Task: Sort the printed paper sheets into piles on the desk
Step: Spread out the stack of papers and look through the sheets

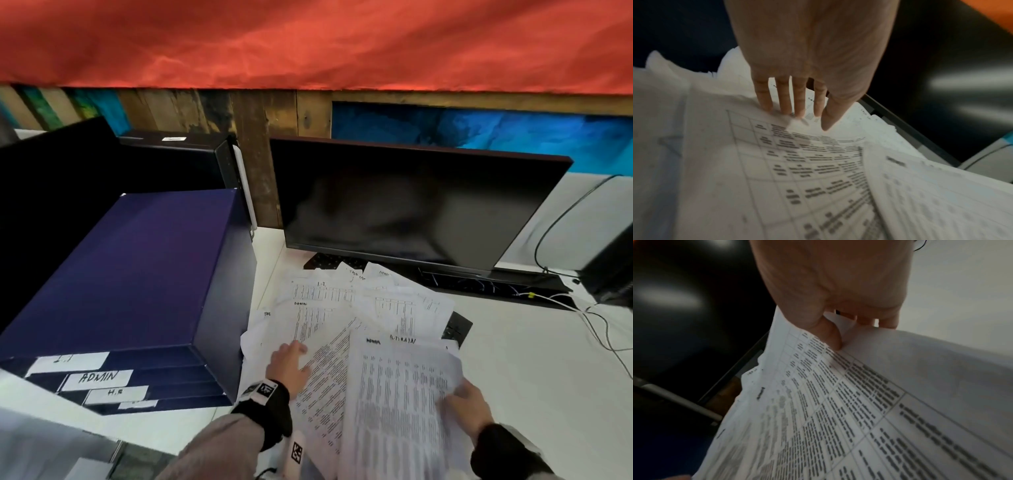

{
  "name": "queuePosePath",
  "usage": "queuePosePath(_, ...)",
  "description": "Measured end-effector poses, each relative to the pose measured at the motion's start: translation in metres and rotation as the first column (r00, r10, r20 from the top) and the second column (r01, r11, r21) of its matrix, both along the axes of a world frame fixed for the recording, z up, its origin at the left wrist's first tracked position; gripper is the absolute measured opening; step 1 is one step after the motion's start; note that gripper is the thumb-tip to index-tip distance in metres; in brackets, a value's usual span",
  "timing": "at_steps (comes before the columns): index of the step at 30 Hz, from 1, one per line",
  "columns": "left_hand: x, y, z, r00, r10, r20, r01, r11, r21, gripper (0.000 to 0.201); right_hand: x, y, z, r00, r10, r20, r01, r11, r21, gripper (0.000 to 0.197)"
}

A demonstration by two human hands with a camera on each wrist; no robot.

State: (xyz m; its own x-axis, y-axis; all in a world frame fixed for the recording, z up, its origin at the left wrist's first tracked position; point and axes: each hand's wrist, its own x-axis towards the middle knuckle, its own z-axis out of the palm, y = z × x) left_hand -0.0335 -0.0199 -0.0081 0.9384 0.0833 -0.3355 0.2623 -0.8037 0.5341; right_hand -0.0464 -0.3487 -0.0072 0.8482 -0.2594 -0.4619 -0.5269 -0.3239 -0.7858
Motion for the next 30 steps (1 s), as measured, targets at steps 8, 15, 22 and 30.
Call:
queuePosePath(8,0.01,0.001,-0.013,0.987,0.035,-0.155,-0.005,0.981,0.193,0.087,-0.014,-0.008,-0.012,1.0,-0.024,-0.008,0.024,0.993,0.117,0.018)
queuePosePath(15,0.003,0.001,-0.014,0.965,0.048,-0.257,-0.03,0.997,0.073,0.049,-0.005,0.011,0.003,0.999,-0.038,0.019,0.032,0.972,0.234,0.024)
queuePosePath(22,-0.002,0.007,-0.009,0.946,0.272,-0.177,-0.254,0.96,0.117,0.038,0.003,0.035,-0.007,0.992,0.115,-0.053,-0.107,0.986,0.132,0.032)
queuePosePath(30,0.007,0.013,-0.009,0.804,0.555,-0.216,-0.595,0.765,-0.246,0.048,0.0,0.037,-0.011,0.981,0.173,-0.094,-0.165,0.983,0.079,0.033)
